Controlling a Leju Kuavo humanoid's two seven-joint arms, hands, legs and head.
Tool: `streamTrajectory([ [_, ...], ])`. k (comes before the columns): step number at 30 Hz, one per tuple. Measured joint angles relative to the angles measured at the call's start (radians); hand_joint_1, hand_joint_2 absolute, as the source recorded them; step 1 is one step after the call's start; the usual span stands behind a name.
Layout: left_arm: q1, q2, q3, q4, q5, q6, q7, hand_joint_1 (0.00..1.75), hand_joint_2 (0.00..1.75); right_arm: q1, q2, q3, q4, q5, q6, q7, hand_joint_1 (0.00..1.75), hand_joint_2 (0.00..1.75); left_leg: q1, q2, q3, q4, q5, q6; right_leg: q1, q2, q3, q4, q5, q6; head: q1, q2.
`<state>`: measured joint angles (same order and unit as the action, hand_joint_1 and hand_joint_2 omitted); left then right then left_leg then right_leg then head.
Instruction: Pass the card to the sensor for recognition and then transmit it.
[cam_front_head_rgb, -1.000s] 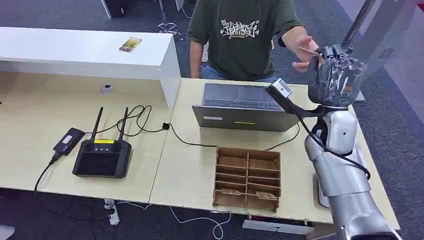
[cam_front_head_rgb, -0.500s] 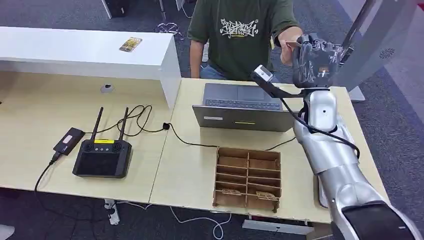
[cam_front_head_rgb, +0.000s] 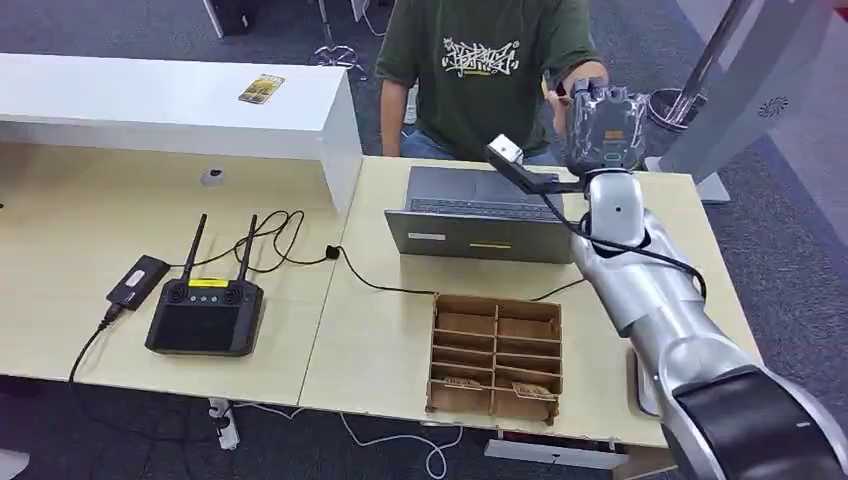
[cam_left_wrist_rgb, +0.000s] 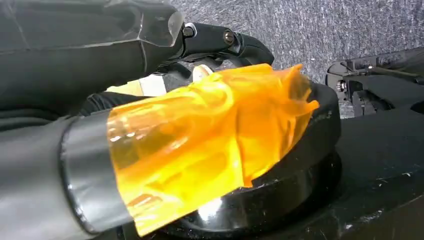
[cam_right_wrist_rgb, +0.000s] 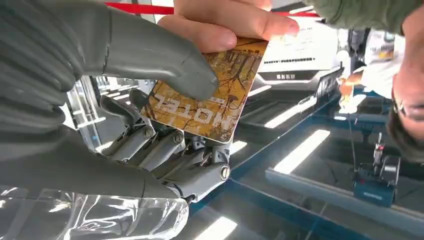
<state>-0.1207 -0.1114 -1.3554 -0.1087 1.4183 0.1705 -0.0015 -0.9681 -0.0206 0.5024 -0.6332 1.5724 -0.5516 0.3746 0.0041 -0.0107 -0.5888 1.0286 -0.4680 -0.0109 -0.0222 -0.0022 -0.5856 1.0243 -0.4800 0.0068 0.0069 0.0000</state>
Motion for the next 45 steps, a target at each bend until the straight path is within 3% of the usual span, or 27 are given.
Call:
streamTrajectory([
  [14,0.0,0.0,0.0,0.0,0.001,0.0,0.001,0.0,0.0,-0.023,0.01,0.002,0.052,0.0,-0.005,-0.002,1.75,1.75,0.0,0.0,0.0,0.0,0.0,0.0,0.0,0.0,0.0,0.0,0.0,0.0,0.0,0.0],
  [15,0.0,0.0,0.0,0.0,0.001,0.0,0.001,0.0,0.0,-0.023,0.01,0.002,0.053,0.0,-0.005,-0.002,0.02,1.75,0.0,0.0,0.0,0.0,0.0,0.0,0.0,0.0,0.0,0.0,0.0,0.0,0.0,0.0],
  [24,-0.001,0.0,0.0,0.0,0.005,0.0,0.002,0.0,0.0,-0.024,0.019,0.0,0.068,-0.01,0.035,-0.001,0.0,1.75,0.0,0.0,0.0,0.0,0.0,0.0,0.0,0.0,0.0,0.0,0.0,0.0,0.0,0.0],
  [45,-0.001,0.0,0.0,0.0,0.016,0.0,0.002,0.0,0.0,-0.024,0.03,-0.014,0.072,0.0,0.024,-0.008,0.0,1.75,0.0,0.0,0.0,0.0,0.0,0.0,0.0,0.0,0.0,0.0,0.0,0.0,0.0,0.0],
])
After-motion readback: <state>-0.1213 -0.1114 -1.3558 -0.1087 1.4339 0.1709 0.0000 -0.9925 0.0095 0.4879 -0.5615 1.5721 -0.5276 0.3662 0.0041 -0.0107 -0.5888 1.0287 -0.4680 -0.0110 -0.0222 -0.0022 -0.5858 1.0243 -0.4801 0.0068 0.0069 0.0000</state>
